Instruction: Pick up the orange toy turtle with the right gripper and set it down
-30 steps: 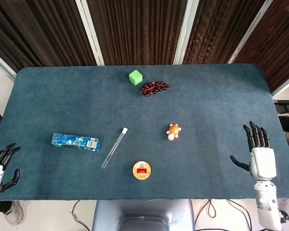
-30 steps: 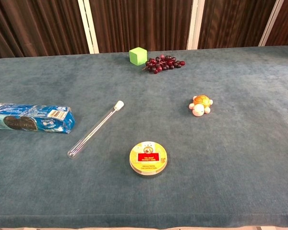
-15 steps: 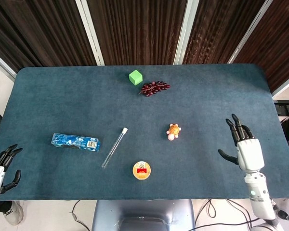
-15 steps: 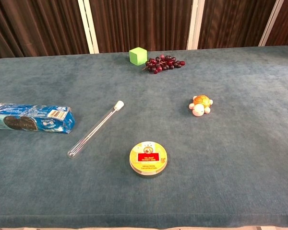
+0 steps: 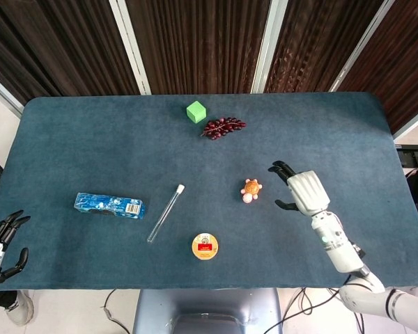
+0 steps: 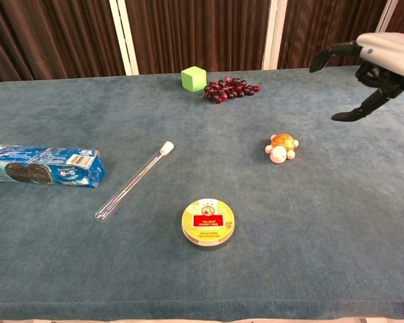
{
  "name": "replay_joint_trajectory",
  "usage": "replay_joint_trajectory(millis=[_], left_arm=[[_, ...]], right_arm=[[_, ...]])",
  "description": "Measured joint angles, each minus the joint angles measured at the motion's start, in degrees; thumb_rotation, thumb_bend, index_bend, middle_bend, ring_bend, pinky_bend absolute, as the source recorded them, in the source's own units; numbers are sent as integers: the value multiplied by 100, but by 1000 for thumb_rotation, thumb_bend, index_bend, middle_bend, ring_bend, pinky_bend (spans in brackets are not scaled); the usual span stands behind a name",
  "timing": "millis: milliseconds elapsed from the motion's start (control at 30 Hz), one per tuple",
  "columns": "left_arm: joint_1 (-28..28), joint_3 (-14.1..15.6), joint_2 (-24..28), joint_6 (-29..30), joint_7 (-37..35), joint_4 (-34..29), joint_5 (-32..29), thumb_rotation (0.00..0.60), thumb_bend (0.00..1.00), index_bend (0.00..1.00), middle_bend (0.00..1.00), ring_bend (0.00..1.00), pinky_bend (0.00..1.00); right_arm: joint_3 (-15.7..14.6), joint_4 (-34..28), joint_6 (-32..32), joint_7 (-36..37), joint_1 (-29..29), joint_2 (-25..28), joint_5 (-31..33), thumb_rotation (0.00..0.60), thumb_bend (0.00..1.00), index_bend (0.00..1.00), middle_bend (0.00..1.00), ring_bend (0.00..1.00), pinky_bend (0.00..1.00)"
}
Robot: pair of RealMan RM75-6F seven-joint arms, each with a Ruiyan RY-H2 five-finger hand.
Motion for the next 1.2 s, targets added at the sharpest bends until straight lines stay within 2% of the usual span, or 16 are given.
replay_joint_trajectory(millis=[233, 733, 1200], left_arm=[[27, 1, 12, 35, -73, 24, -11, 600, 509, 145, 79, 146, 346], [56, -1, 19, 87, -138, 52, 8, 600, 508, 145, 80, 146, 347], [54, -20, 37, 69, -227, 62, -34, 600, 508, 145, 79, 146, 347]], right_arm=[[92, 647, -809, 33, 566, -454, 484, 600, 302, 469, 400, 1000, 913], [57, 1480, -1400, -62, 983, -1058, 979, 600, 302, 505, 422, 1000, 913], [-94, 1930, -1664, 53, 1140, -1374, 1082, 600, 316, 542, 456, 1000, 913]])
